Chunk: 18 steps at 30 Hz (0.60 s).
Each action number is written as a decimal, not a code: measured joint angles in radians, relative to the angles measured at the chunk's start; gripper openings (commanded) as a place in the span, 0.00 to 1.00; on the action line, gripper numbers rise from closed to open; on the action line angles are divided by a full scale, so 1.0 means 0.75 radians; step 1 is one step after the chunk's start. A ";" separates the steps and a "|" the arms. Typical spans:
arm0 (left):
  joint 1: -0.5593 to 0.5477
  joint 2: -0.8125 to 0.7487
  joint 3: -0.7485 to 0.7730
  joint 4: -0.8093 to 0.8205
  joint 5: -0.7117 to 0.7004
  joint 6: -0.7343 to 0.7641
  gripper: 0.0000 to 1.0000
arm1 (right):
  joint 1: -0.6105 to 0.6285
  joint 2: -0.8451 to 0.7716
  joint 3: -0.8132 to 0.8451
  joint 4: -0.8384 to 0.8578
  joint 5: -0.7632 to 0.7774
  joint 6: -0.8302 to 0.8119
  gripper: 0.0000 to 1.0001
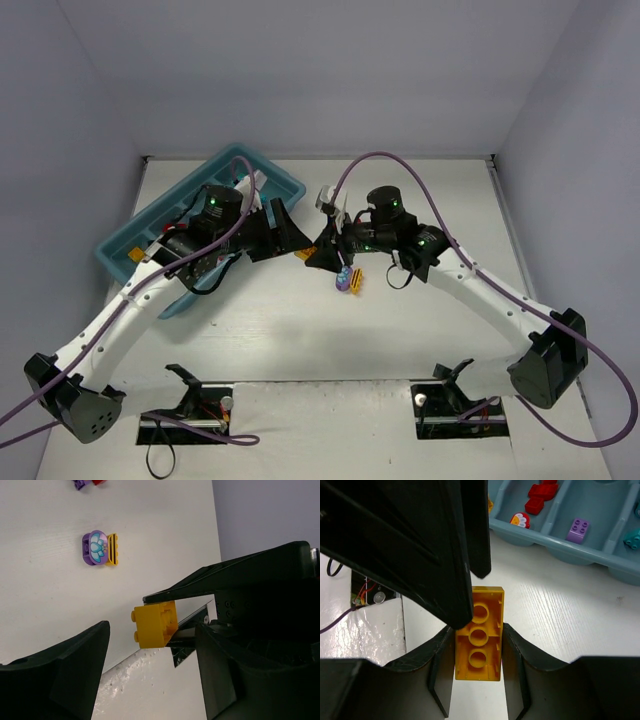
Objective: Sort the legos into containers by color
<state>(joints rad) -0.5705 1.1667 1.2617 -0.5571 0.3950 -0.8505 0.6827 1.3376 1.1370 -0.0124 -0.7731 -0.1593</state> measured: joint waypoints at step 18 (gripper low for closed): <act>-0.057 0.072 -0.022 0.076 -0.121 -0.032 0.00 | 0.017 0.003 0.022 -0.009 0.082 0.000 0.68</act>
<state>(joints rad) -0.6136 1.2205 1.2449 -0.5003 0.3046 -0.8745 0.6956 1.3399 1.1534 -0.0193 -0.7116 -0.1593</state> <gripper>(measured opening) 0.211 0.562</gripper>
